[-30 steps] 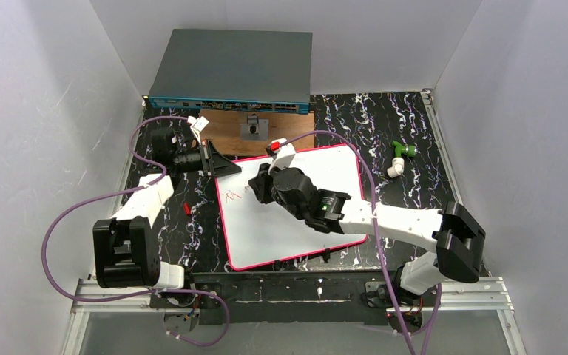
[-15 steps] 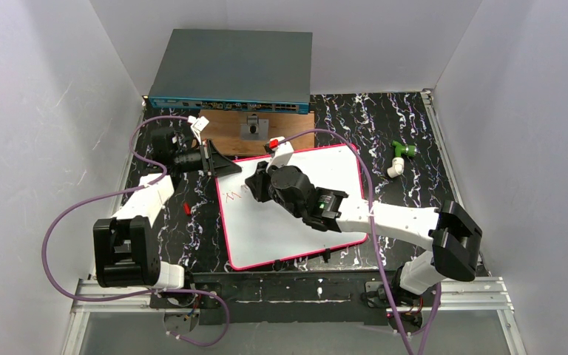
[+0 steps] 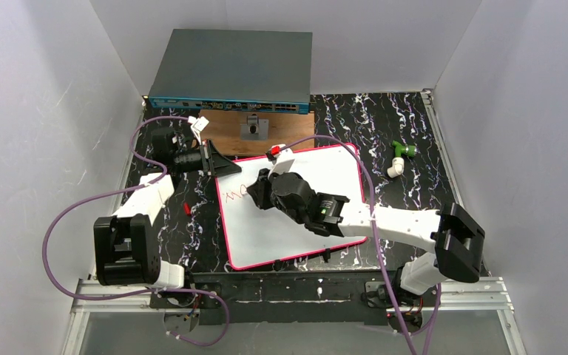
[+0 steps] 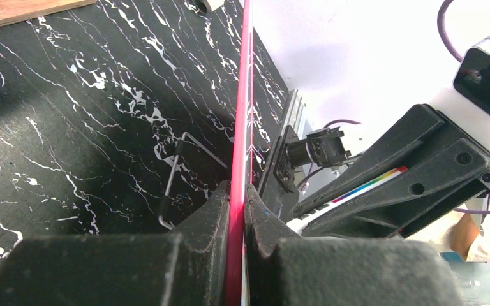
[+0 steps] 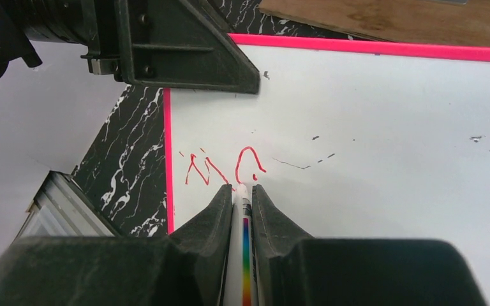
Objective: Write a sentence on the whiteboard
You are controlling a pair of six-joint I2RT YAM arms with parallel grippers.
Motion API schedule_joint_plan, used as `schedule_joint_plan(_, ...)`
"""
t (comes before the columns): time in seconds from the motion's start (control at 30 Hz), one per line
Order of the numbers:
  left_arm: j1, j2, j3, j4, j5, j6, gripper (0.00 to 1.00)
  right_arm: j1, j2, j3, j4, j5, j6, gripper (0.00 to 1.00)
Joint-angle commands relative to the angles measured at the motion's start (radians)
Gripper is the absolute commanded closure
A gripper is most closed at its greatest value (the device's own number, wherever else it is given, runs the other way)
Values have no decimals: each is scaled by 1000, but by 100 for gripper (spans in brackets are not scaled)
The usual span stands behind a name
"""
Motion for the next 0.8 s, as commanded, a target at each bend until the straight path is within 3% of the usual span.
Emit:
schedule_joint_plan(0.0, -3, -9, 5, 61, -125, 80, 100, 0, -41, -23, -28, 50, 7, 99)
schedule_joint_plan(0.77, -6, -14, 2, 58, -123, 84, 100, -22, 13, 85, -24, 63, -67, 99)
